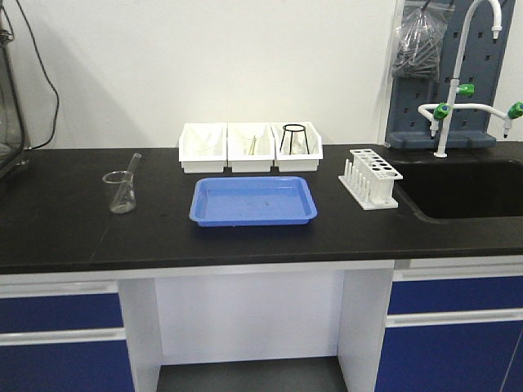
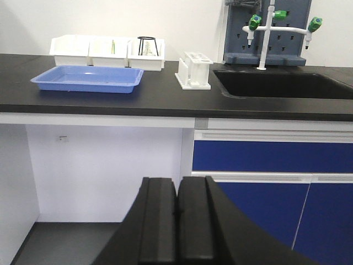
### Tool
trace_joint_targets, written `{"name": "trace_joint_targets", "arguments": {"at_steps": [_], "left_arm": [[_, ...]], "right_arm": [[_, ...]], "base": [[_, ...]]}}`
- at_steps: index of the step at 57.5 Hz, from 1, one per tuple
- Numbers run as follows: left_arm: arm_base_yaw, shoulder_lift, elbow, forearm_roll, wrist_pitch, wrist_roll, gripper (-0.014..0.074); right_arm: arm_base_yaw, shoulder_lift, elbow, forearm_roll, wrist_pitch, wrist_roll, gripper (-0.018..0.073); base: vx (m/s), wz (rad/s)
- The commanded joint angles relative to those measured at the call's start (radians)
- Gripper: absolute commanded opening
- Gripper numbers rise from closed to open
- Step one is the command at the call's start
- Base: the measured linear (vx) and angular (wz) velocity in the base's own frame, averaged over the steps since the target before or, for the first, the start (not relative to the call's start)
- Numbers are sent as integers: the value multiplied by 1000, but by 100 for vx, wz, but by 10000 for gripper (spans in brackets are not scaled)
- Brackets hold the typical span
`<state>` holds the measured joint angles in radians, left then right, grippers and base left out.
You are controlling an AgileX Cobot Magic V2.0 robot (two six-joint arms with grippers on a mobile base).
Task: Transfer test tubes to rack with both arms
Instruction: 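Drive the base forward toward the bench with the white bins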
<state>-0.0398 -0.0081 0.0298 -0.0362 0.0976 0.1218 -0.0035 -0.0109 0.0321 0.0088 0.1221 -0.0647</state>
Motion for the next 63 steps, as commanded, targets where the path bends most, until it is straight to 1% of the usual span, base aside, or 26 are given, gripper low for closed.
{"name": "trace_joint_targets", "arguments": {"at_steps": [1, 20, 63], "left_arm": [[1, 13, 26, -10, -83, -2, -20], [1, 13, 26, -10, -83, -2, -20], [1, 13, 26, -10, -83, -2, -20]], "right_arm": [[0, -7, 10, -3, -84, -4, -8], [0, -7, 10, -3, -84, -4, -8], [0, -7, 10, -3, -84, -4, -8]], "base": [[35, -8], [40, -5], [42, 8]]}}
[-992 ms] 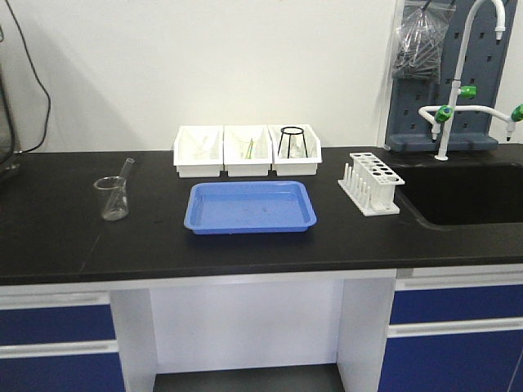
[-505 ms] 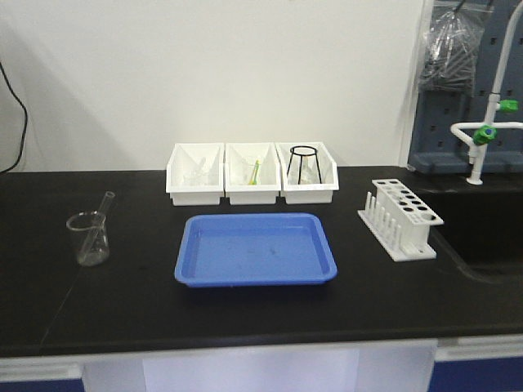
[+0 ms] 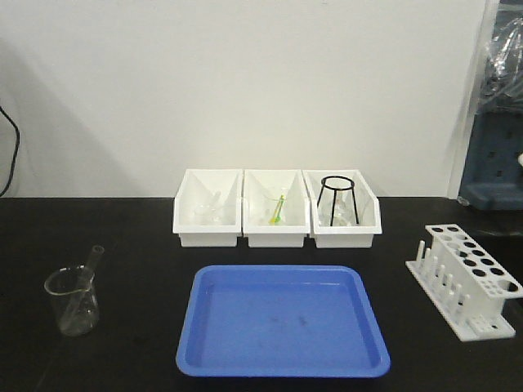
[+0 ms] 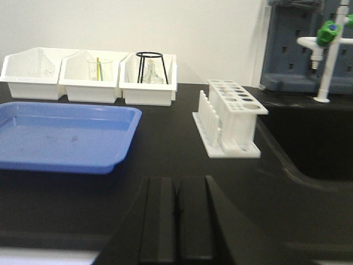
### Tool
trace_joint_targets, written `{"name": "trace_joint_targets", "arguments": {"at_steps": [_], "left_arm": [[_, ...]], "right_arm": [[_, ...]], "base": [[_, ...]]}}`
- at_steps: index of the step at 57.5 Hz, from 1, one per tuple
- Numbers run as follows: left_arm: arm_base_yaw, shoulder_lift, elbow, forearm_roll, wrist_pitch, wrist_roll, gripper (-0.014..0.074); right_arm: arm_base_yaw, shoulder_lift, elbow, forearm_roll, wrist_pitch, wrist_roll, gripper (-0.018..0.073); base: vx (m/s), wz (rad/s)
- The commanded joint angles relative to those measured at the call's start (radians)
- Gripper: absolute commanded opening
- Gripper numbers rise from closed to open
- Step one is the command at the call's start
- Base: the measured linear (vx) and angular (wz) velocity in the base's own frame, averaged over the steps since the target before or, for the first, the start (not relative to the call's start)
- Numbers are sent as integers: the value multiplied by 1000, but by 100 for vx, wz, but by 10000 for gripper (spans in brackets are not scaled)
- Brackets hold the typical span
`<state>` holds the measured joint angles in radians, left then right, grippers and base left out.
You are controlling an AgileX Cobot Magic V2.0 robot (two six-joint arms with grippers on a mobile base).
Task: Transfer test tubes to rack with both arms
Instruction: 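Drive the base forward toward the bench with the white bins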
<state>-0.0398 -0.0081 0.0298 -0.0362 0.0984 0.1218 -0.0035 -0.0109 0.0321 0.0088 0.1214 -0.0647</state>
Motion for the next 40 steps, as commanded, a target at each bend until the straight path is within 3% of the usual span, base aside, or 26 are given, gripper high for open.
{"name": "trace_joint_targets", "arguments": {"at_steps": [1, 22, 40], "left_arm": [[1, 13, 26, -10, -84, -2, -20], [1, 13, 26, -10, -84, -2, -20], [1, 13, 26, -10, -84, -2, -20]], "right_arm": [[0, -7, 10, -3, -84, -4, -8], [0, -7, 10, -3, -84, -4, -8], [0, -7, 10, -3, -84, -4, -8]], "base": [[42, 13], [37, 6], [18, -7]]}}
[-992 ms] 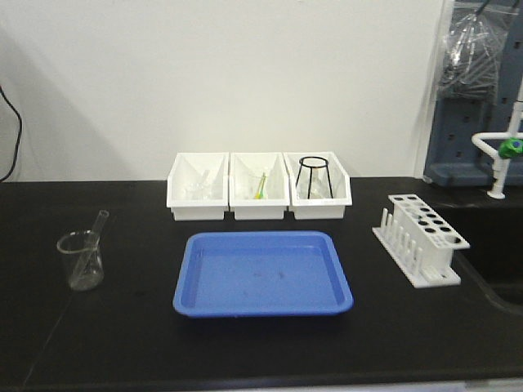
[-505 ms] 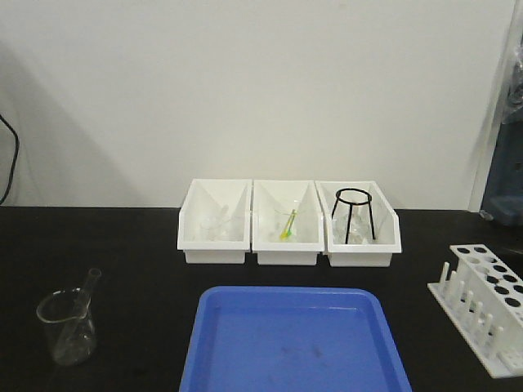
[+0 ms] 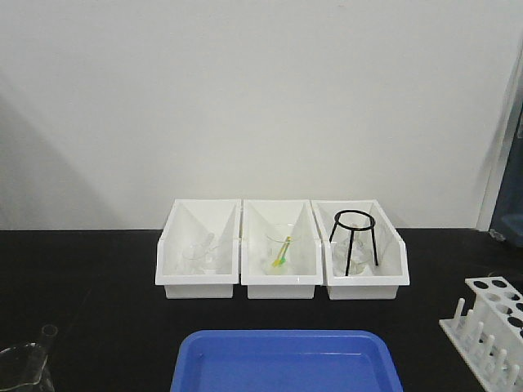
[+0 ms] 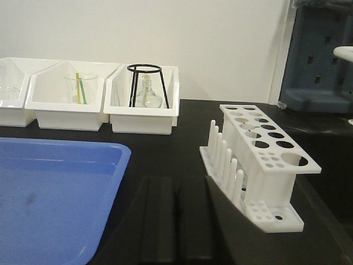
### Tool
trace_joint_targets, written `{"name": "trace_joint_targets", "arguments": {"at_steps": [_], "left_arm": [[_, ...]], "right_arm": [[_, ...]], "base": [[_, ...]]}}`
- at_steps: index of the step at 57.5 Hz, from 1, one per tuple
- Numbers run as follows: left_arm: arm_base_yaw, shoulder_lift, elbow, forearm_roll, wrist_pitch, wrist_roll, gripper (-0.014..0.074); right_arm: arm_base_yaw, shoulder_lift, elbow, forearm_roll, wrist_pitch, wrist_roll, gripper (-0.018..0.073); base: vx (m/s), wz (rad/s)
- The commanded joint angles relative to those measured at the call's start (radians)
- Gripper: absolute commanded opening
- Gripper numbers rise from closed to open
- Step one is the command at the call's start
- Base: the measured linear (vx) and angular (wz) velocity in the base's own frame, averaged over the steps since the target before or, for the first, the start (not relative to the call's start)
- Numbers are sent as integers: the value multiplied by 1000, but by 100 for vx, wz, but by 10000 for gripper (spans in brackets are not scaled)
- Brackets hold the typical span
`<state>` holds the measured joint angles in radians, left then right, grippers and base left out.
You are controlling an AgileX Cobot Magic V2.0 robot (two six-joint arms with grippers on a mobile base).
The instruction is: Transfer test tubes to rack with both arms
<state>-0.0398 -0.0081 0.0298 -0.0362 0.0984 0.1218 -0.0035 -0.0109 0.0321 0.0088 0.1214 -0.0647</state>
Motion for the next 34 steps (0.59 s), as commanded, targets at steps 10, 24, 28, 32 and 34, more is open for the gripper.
{"name": "trace_joint_targets", "arguments": {"at_steps": [10, 24, 28, 32, 34], "left_arm": [[1, 13, 26, -10, -84, -2, -20], [1, 13, 26, -10, -84, -2, -20], [1, 13, 26, -10, -84, -2, -20], [1, 13, 26, -10, -86, -2, -20], [1, 13, 26, -10, -89, -2, -20]], "right_arm": [[0, -7, 10, -3, -84, -4, -8], [0, -7, 10, -3, -84, -4, -8], [0, -7, 10, -3, -84, -4, -8], [0, -7, 10, -3, -84, -4, -8], [0, -7, 10, -3, -84, -4, -8]], "base": [[4, -4], [1, -1], [0, 0], [0, 0], [0, 0]]}}
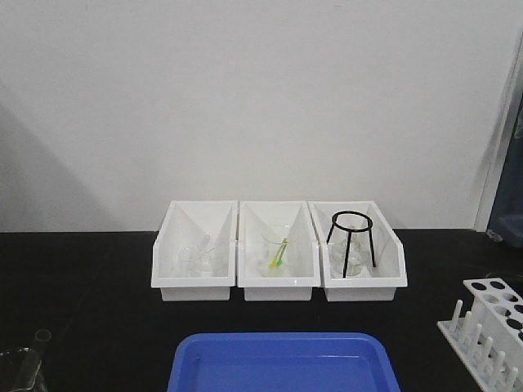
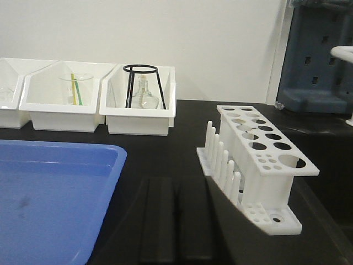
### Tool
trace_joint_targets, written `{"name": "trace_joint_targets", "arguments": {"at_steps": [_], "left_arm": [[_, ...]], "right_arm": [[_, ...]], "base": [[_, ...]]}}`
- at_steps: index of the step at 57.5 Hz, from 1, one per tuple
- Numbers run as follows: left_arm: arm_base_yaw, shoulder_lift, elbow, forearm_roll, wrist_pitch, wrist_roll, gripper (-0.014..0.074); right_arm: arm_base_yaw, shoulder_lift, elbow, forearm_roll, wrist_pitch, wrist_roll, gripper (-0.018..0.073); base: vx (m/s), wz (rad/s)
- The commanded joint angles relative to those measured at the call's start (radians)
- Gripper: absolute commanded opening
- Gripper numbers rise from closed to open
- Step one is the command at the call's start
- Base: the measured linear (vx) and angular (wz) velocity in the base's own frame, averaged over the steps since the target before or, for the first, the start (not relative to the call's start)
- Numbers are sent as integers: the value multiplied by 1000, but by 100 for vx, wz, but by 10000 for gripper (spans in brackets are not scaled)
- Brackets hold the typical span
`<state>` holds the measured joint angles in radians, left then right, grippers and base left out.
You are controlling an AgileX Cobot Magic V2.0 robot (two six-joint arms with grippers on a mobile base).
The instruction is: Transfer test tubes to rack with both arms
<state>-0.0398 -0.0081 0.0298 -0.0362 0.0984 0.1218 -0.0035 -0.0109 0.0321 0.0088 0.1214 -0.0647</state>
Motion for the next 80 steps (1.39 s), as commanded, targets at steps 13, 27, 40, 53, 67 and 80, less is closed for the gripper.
{"name": "trace_joint_targets", "arguments": {"at_steps": [13, 27, 40, 53, 67, 80], "left_arm": [[1, 13, 24, -10, -157, -5, -20], [1, 52, -179, -9, -229, -187, -20], [1, 343, -565, -9, -120, -185, -20], [1, 629, -761, -9, -92, -185, -20], [1, 752, -772, -9, -164, -185, -20], [0, 785, -772, 0, -113, 0, 55]], "right_arm": [[0, -7, 10, -1, -181, -4, -8], [0, 26, -164, 1, -188, 0, -8], [0, 313, -519, -9, -92, -15, -8], [0, 640, -777, -2, -88, -15, -8], [0, 824, -832, -1, -93, -4, -8], [0, 866, -832, -1, -76, -4, -8]], "base": [[0, 0], [0, 0], [0, 0], [0, 0], [0, 0], [0, 0]]}}
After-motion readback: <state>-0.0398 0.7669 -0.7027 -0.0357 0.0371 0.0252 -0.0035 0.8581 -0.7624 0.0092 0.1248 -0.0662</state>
